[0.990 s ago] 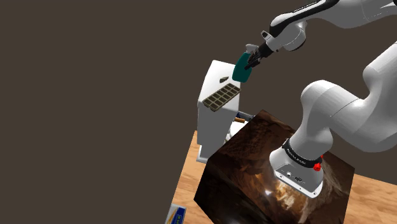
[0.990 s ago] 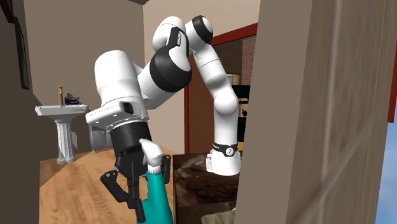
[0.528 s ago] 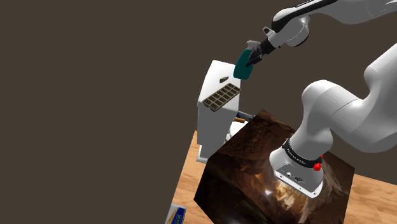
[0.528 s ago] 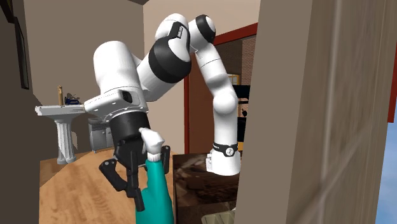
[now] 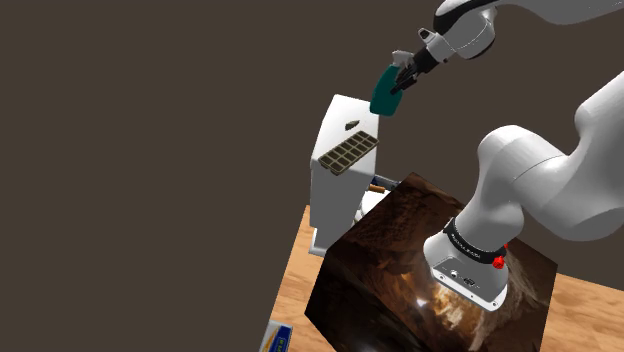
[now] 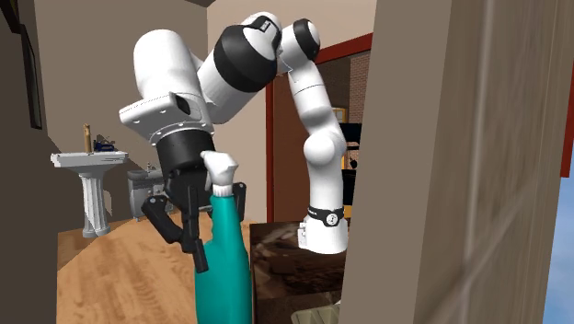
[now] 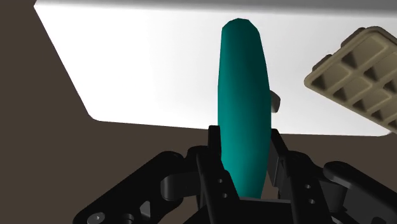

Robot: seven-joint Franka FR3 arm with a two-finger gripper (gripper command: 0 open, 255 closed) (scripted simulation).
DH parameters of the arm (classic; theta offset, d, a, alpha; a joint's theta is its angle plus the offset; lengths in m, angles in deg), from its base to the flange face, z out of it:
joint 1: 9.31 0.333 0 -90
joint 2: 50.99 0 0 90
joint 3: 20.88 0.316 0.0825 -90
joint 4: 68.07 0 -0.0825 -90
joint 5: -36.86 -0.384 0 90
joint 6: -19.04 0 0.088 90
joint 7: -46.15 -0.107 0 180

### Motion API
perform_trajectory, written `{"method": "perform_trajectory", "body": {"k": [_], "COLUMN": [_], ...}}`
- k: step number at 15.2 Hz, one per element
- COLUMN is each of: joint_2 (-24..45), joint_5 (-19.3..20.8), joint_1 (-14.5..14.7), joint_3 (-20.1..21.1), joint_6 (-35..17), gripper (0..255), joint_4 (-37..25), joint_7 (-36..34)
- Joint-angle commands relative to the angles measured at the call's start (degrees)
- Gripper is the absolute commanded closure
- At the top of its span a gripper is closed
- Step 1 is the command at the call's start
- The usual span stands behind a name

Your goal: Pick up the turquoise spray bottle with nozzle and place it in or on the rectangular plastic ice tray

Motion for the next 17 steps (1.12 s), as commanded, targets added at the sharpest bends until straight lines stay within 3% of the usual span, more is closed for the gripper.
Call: {"method": "perform_trajectory", "body": {"k": [1,6,7,9,11,14,17], "joint_2": [0.85,2.34,2.32,2.24,-0.65,-5.21,-9.11], "joint_5": [-0.71,-1.70,-1.65,-2.25,0.43,4.47,7.18], "joint_1": [-2.21,-8.25,-8.40,-18.75,-25.65,-32.01,-36.48], "joint_3": [2.32,8.51,8.67,20.27,28.86,37.75,44.89], "joint_6": [1.36,4.93,5.00,3.25,1.05,-1.87,-4.28], "gripper": [255,255,255,255,255,255,255], "joint_4": [-0.50,-2.15,-2.19,2.35,6.84,13.15,18.94], "joint_7": [-0.07,-0.67,-0.73,-1.73,-5.24,-10.91,-16.08]}}
